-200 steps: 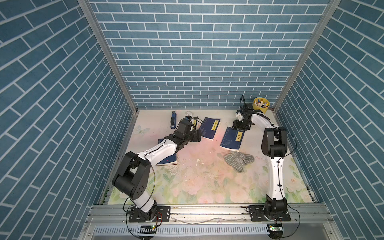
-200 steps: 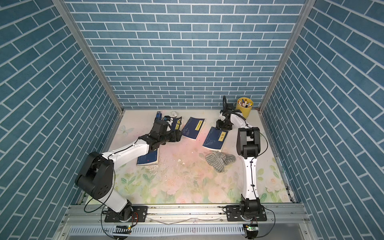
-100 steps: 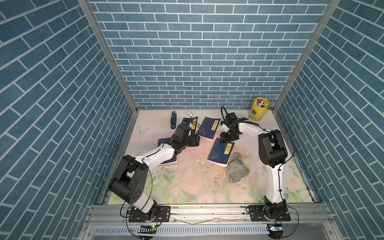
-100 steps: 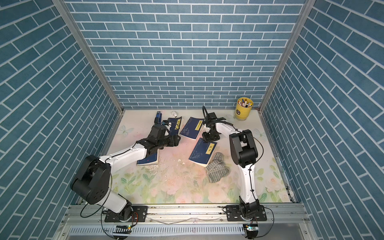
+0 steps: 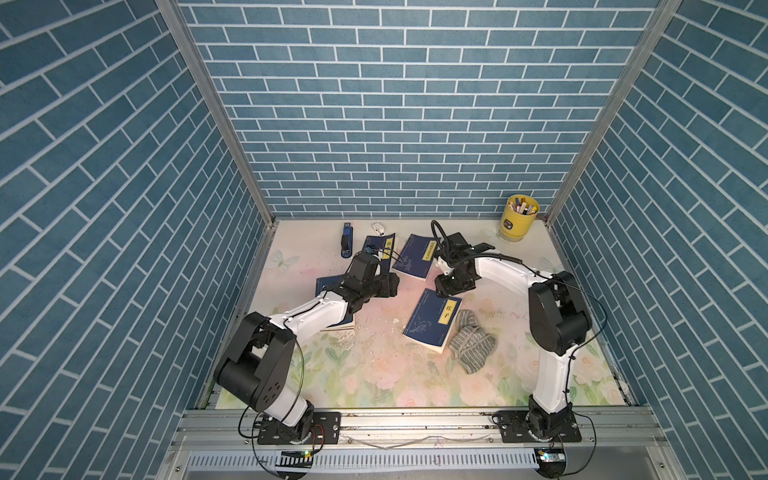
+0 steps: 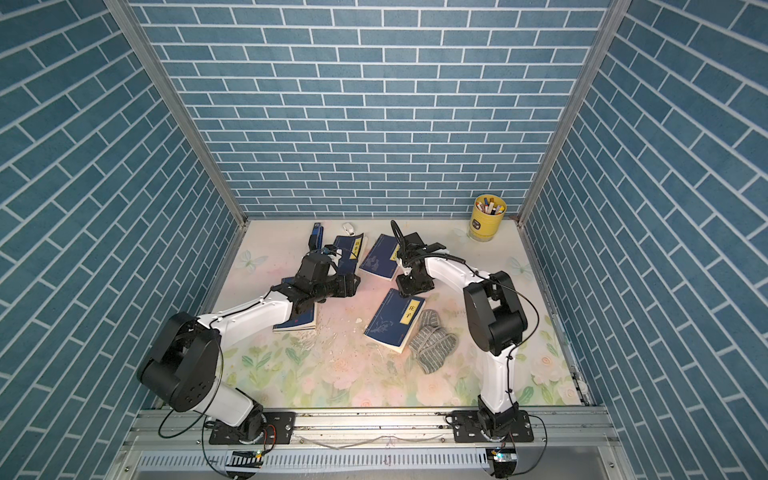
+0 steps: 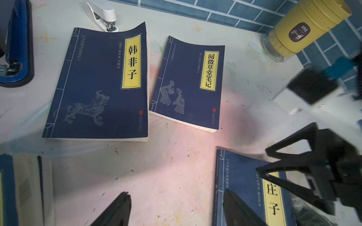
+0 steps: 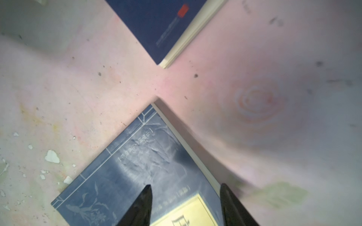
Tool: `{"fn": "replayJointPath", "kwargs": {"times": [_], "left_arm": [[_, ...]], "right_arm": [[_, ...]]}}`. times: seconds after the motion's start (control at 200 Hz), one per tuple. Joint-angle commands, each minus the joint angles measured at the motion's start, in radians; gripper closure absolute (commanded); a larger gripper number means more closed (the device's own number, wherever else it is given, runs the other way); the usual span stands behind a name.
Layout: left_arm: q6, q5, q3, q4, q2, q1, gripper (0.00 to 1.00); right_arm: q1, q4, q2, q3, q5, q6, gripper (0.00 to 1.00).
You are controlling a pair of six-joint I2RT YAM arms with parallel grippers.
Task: Wipe the cover of the book
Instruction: Move the book to the center of the board, then pick up the cleaning item at the center of the board.
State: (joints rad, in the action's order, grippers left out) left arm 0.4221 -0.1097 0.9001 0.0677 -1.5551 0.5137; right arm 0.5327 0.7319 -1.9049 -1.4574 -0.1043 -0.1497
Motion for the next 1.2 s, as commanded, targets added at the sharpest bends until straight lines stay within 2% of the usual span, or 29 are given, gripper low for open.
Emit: {"fn": "replayJointPath", "kwargs": {"times": [0.0, 0.16, 0.365, 0.61, 0.875, 1.04, 1.195], "left_arm": [[-0.007, -0.026, -0.015, 0.033, -0.011, -0.001, 0.21], [-0.001, -0.077, -0.025, 0.054, -0.035, 0.001, 0.21], [0.037, -0.139, -0.098, 0.121, -0.057, 0.039, 0.21], [0.061, -0.119, -0.151, 0.165, -0.053, 0.120, 0.21], [0.062, -0.121, -0.145, 0.170, -0.054, 0.154, 0.22], [0.062, -0.112, -0.162, 0.169, -0.035, 0.157, 0.22], [0.061, -0.112, -0.168, 0.166, -0.032, 0.157, 0.22]], "right_arm": [[-0.003, 0.067, 0.148, 0.034, 0.141, -0.109, 0.43], [0.001, 0.154, 0.308, 0.144, 0.182, -0.217, 0.42], [0.024, 0.142, 0.482, 0.361, 0.111, -0.329, 0.43], [0.062, 0.120, 0.656, 0.542, 0.126, -0.516, 0.40], [0.109, 0.036, 0.638, 0.614, 0.171, -0.572, 0.34], [0.117, -0.031, 0.607, 0.652, 0.191, -0.609, 0.16], [0.118, -0.090, 0.545, 0.668, 0.204, -0.611, 0.11]]}}
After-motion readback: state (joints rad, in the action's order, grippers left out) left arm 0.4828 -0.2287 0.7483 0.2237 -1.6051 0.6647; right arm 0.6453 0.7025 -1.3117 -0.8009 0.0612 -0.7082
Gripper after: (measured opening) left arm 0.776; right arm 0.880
